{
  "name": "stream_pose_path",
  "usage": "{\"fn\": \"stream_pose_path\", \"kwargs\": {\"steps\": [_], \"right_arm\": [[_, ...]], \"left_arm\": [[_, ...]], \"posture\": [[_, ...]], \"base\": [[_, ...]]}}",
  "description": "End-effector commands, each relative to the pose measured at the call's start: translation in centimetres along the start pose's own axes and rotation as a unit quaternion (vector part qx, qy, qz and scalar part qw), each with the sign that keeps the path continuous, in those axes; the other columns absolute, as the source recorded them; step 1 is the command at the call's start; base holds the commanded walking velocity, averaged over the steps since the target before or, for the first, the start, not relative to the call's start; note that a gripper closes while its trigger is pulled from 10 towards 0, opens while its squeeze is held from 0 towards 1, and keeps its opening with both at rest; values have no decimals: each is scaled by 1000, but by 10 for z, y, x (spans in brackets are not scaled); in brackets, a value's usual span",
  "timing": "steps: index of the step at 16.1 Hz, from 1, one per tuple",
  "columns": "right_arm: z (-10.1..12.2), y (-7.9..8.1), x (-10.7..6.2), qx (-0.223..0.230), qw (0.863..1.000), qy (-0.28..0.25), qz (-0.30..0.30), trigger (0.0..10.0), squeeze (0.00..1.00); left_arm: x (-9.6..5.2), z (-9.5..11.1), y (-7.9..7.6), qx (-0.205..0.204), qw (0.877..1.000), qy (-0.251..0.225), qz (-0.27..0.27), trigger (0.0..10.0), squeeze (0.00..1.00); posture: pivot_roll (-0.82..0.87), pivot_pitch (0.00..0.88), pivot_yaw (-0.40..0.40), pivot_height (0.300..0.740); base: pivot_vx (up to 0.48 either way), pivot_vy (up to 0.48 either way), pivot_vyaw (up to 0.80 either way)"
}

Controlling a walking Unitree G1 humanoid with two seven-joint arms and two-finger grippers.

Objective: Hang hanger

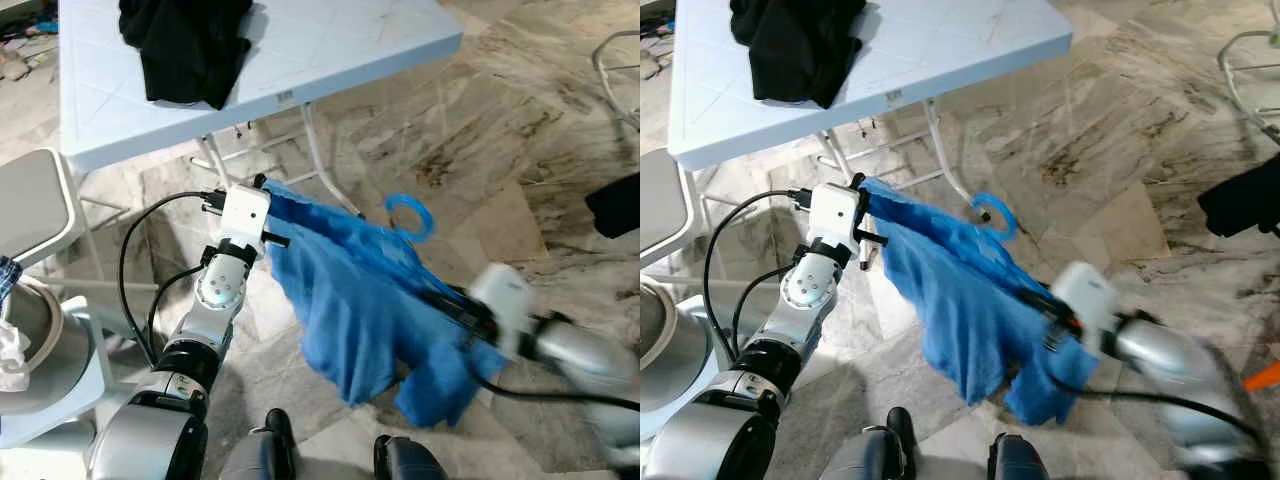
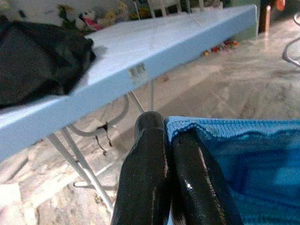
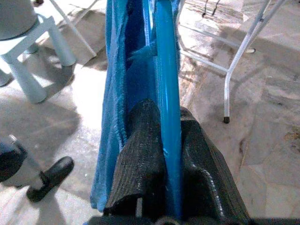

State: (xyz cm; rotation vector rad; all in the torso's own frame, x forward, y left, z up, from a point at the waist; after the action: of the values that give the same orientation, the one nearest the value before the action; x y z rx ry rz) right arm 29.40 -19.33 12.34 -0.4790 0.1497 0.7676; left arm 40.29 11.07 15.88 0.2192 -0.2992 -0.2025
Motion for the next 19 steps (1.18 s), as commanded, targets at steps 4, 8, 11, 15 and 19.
{"fn": "stream_pose_path", "kwargs": {"steps": [4, 8, 11, 15, 19], "right_arm": [[-11, -15, -48, 13, 999, 34, 1, 10000, 0], [-15, -26, -76, 3, 998, 64, -8, 10000, 0], [-9, -32, -91, 1, 998, 61, -3, 10000, 0], [3, -30, -92, 6, 999, 35, 14, 10000, 0], [28, -51, -77, 51, 994, -63, -71, 10000, 0]], "left_arm": [[-2, -7, 31, -3, 998, 21, 55, 0, 0], [-5, -17, 33, -22, 997, 46, 62, 0, 0], [-8, -24, 38, -36, 994, 66, 74, 0, 0], [-8, -30, 44, -57, 991, 86, 89, 0, 0], [-16, -41, 29, -77, 989, 105, 75, 0, 0]], "posture": [[-226, 275, 89, 740], [-233, 286, 92, 740], [-235, 293, 94, 740], [-235, 298, 96, 740], [-242, 299, 87, 740]], "base": [[0, 0, 0], [0, 0, 0], [0, 0, 0], [0, 0, 0], [0, 0, 0]]}}
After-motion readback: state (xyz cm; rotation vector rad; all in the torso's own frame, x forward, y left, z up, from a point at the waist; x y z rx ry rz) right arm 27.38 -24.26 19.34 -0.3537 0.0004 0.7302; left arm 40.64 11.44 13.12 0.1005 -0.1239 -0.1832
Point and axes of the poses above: a point about 5 cm out from each wrist's last joint towards the gripper, its own x axis pointing out of the wrist towards the gripper, its own z axis along the axis of the wrist's last joint, y = z × x, the point moved 4 cm from there along x, pointing out of the wrist towards the gripper, and after that the axes turned 2 degrees about -x, right-handed, at the moved point
